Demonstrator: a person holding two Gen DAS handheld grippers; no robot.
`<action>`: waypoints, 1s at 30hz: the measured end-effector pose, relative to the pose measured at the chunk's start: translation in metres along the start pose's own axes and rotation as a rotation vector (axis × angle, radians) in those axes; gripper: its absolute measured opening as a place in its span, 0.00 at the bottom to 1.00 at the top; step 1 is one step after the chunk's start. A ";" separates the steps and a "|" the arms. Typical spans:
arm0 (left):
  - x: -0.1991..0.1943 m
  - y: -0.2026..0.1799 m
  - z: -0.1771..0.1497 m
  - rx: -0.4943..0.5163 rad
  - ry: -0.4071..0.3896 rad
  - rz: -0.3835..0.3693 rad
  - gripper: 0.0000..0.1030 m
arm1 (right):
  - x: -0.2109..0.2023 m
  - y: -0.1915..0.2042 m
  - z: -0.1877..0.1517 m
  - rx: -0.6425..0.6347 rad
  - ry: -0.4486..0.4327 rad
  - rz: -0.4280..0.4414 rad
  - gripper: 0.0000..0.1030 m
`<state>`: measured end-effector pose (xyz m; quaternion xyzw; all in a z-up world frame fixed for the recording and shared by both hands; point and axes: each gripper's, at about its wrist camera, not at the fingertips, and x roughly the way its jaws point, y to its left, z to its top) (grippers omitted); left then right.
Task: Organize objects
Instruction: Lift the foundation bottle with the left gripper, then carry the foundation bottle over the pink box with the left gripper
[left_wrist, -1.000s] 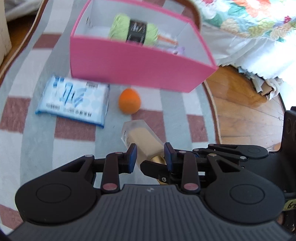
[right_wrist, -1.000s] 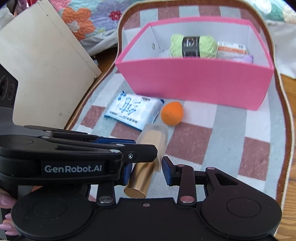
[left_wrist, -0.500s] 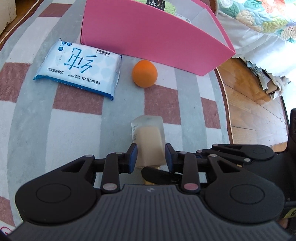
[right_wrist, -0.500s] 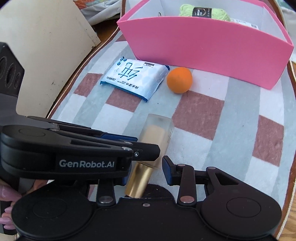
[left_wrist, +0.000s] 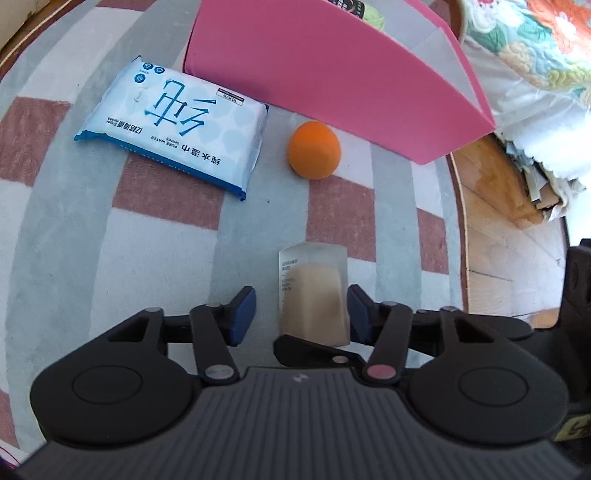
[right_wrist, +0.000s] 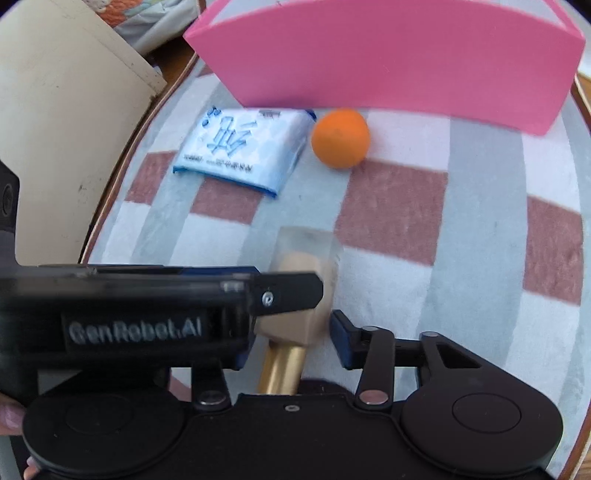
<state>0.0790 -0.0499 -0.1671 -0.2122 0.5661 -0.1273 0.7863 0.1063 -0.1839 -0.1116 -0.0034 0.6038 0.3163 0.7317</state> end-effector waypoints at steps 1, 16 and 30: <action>0.000 -0.003 -0.001 0.016 -0.007 0.007 0.54 | -0.001 -0.002 -0.001 0.008 0.008 0.005 0.44; -0.019 -0.033 -0.015 0.101 -0.023 -0.004 0.37 | -0.021 -0.009 -0.019 0.056 -0.007 0.057 0.41; -0.123 -0.080 0.036 0.245 -0.175 -0.013 0.37 | -0.114 0.026 -0.004 -0.093 -0.250 0.077 0.41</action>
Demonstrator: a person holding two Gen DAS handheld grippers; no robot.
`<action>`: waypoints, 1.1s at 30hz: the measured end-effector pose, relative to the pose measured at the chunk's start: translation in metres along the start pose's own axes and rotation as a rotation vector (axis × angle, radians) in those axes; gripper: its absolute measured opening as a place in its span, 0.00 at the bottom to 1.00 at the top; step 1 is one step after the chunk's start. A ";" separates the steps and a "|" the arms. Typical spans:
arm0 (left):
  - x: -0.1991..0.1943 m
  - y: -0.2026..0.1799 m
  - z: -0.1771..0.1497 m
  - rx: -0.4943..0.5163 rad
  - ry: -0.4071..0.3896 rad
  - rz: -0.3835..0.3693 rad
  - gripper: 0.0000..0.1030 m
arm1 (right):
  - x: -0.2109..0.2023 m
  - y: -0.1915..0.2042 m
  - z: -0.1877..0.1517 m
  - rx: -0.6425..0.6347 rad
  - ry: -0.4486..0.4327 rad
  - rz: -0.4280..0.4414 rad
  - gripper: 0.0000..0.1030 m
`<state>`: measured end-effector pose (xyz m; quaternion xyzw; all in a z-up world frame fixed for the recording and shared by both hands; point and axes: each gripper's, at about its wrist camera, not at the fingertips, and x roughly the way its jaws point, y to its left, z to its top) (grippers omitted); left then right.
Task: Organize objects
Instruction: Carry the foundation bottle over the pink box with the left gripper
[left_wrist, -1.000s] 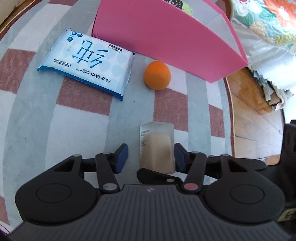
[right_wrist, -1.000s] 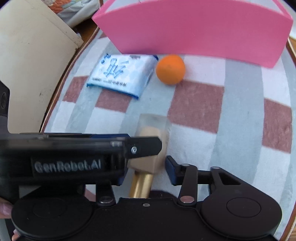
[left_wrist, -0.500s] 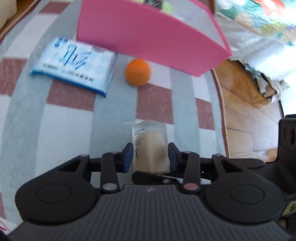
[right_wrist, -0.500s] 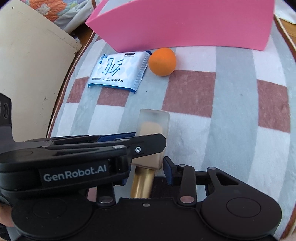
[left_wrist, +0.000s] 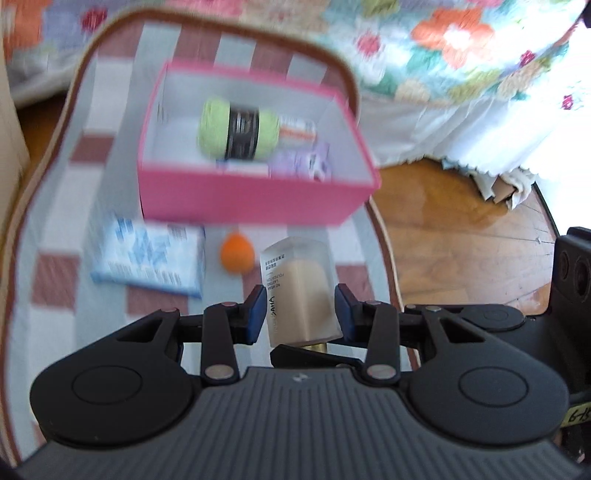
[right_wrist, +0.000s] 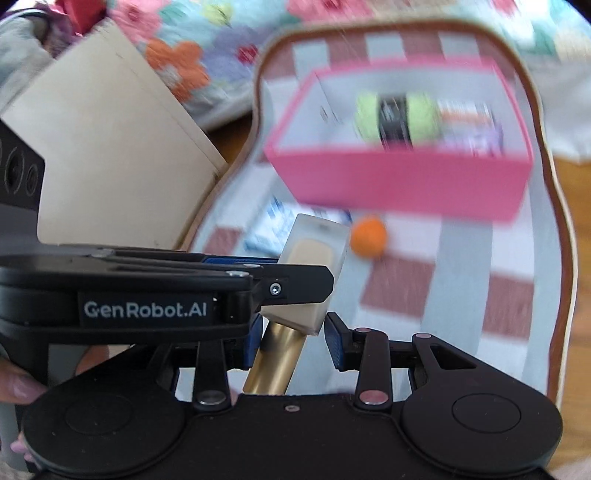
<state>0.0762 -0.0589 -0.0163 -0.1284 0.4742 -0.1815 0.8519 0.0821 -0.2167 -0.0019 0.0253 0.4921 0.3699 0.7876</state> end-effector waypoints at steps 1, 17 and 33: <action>-0.009 0.000 0.011 0.010 -0.017 0.001 0.37 | -0.004 0.004 0.009 -0.019 -0.020 0.006 0.41; -0.007 0.016 0.161 0.064 -0.139 0.115 0.36 | 0.011 0.021 0.155 -0.164 -0.220 0.002 0.41; 0.131 0.077 0.180 0.001 0.069 0.248 0.36 | 0.145 -0.053 0.172 -0.018 -0.106 0.068 0.41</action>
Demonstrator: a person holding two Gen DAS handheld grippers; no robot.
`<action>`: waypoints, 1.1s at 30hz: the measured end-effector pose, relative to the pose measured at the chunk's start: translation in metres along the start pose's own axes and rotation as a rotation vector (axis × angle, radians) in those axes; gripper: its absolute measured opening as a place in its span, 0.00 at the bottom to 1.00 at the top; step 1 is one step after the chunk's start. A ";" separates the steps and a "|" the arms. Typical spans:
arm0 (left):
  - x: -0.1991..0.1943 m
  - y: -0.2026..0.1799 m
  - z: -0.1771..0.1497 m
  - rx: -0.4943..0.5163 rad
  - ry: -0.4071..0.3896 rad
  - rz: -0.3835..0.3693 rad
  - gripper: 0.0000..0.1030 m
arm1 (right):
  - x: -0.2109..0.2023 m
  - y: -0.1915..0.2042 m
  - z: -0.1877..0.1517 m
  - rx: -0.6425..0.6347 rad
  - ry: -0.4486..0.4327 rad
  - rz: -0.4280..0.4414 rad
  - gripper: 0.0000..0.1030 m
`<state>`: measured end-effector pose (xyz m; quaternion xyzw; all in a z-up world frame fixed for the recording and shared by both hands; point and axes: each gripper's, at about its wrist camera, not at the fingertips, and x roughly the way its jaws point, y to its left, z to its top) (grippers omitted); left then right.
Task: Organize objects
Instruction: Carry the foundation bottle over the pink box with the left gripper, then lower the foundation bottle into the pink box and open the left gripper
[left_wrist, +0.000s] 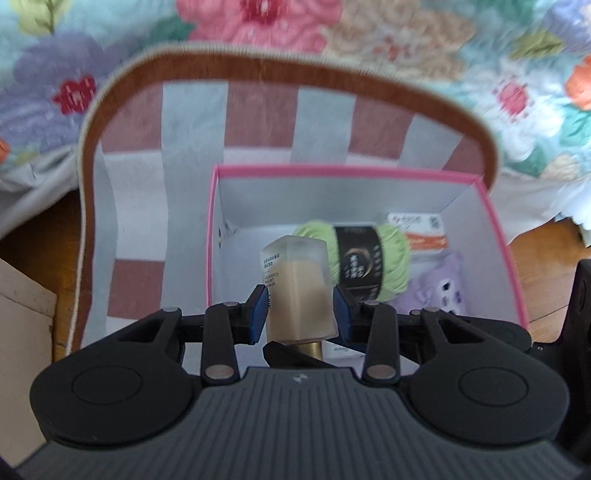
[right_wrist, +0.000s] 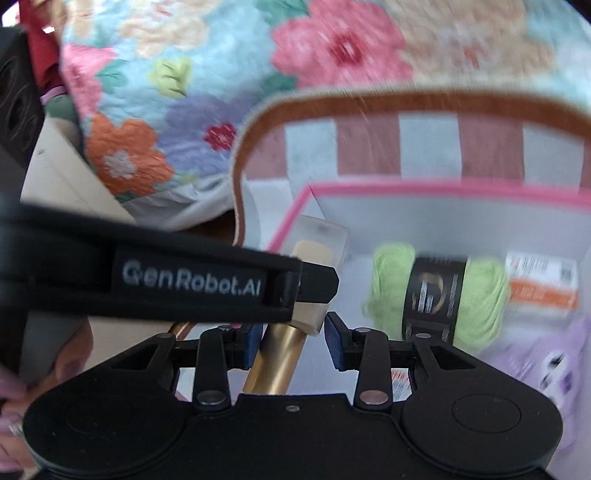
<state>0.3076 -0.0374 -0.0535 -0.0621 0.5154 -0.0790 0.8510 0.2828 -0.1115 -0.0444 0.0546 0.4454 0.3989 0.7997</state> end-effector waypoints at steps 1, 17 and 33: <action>0.007 0.002 0.000 -0.017 0.013 -0.004 0.36 | 0.005 -0.002 -0.002 0.006 0.012 -0.005 0.41; 0.052 -0.010 -0.006 -0.033 0.073 0.040 0.35 | 0.041 -0.026 -0.010 0.061 0.161 -0.080 0.40; -0.059 -0.012 -0.017 -0.010 -0.021 -0.065 0.36 | -0.030 -0.007 0.000 -0.003 0.229 -0.099 0.48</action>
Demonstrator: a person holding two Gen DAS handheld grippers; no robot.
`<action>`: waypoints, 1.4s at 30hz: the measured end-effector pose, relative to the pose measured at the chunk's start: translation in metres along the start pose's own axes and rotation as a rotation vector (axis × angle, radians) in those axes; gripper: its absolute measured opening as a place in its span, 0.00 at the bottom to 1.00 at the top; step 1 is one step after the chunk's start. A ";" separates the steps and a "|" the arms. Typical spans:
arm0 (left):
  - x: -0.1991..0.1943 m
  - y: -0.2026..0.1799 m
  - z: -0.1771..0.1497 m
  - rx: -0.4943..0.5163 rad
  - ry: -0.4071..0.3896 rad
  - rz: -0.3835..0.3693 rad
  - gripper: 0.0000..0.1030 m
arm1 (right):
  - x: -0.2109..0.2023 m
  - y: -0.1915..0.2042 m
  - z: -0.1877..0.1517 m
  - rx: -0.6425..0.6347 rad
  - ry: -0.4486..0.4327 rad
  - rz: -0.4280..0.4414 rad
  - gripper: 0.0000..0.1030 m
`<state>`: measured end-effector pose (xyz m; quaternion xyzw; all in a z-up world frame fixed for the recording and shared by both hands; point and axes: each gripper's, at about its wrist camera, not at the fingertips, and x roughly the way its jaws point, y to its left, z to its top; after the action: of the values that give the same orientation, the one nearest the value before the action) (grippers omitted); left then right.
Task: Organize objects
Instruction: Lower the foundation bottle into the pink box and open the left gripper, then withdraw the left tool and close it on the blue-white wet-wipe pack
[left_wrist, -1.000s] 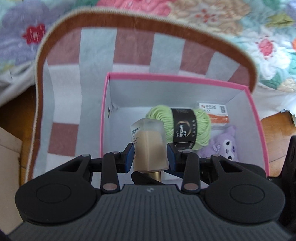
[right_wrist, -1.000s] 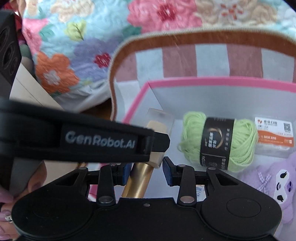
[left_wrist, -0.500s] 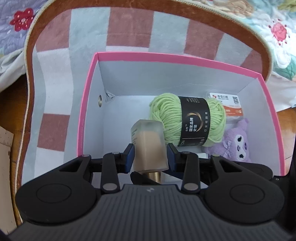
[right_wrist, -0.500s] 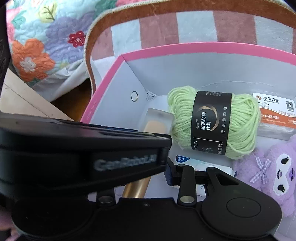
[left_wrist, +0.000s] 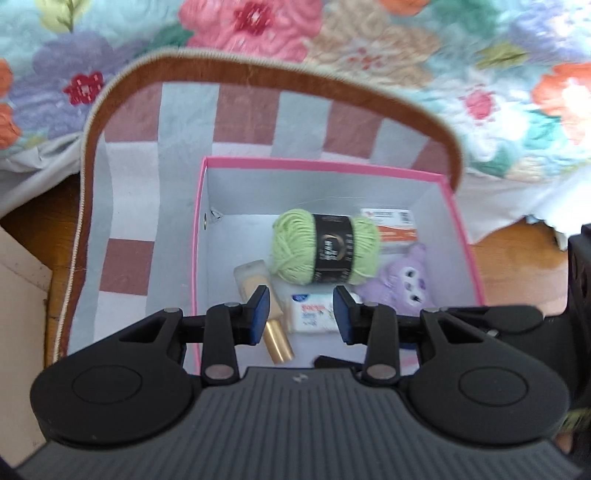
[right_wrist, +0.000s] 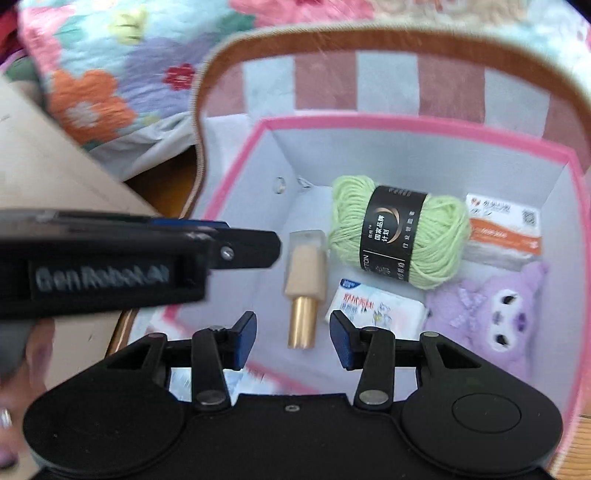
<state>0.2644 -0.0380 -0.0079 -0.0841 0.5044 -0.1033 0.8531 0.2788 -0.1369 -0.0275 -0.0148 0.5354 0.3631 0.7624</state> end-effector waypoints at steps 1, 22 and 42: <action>-0.012 -0.001 -0.003 0.005 -0.006 -0.009 0.37 | -0.012 0.001 -0.003 -0.014 0.000 0.002 0.48; -0.099 -0.002 -0.122 -0.050 0.119 0.019 0.43 | -0.167 0.054 -0.084 -0.182 -0.056 0.002 0.71; -0.047 0.102 -0.156 -0.150 0.136 0.033 0.56 | -0.046 0.060 -0.131 0.092 -0.009 0.271 0.76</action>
<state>0.1150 0.0662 -0.0676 -0.1320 0.5689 -0.0565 0.8098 0.1315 -0.1719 -0.0231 0.0943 0.5452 0.4381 0.7085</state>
